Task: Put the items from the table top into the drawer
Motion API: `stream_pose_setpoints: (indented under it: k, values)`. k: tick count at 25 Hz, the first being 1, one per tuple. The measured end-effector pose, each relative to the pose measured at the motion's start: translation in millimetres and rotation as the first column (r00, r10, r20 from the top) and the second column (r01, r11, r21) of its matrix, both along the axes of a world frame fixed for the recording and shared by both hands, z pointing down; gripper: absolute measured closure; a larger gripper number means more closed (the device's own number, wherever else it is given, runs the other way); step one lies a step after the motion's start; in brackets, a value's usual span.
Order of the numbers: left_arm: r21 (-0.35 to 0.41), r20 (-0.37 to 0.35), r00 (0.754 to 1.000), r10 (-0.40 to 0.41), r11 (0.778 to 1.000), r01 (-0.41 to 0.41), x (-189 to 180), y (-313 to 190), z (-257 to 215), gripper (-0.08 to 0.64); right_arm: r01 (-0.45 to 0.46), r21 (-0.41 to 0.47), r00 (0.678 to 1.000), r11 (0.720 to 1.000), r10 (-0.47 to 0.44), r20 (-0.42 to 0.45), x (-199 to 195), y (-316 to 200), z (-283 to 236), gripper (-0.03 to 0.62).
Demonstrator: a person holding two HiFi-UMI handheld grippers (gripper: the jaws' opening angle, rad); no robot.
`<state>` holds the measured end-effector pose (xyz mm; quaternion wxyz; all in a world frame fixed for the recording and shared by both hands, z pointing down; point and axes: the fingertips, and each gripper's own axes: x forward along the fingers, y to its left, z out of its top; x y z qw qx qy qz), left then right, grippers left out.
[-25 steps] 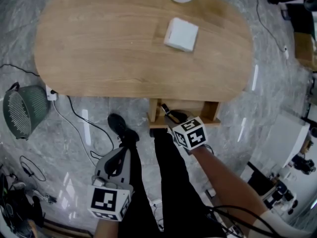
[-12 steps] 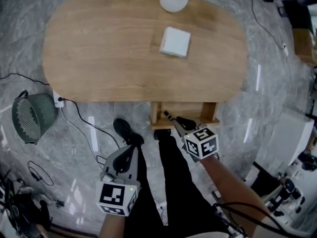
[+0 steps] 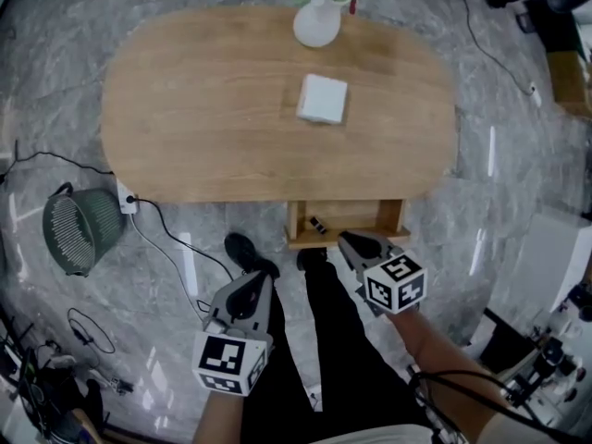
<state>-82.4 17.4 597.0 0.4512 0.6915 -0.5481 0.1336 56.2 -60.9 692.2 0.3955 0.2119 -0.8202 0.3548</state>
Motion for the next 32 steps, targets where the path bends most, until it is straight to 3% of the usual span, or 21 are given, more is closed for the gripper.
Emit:
stream_pose_setpoints:
  k: [7,18,32]
  values:
    - [0.017,-0.017,0.999,-0.033,0.999,0.034,5.7,-16.6,-2.9,0.56,-0.016,0.004,1.0,1.0,0.016,0.005,11.5,-4.3,0.6,0.546]
    - [-0.021,-0.013,0.999,-0.029,0.999,0.029,16.4,-19.0,11.3,0.56,-0.02,0.004,1.0,1.0,0.02,-0.006,23.1,-19.8,10.8,0.546]
    - [-0.047,-0.006,0.999,-0.037,0.998,0.036,19.7,-41.7,23.9,0.558,-0.002,0.004,1.0,1.0,0.002,-0.025,11.6,-56.5,21.0,0.545]
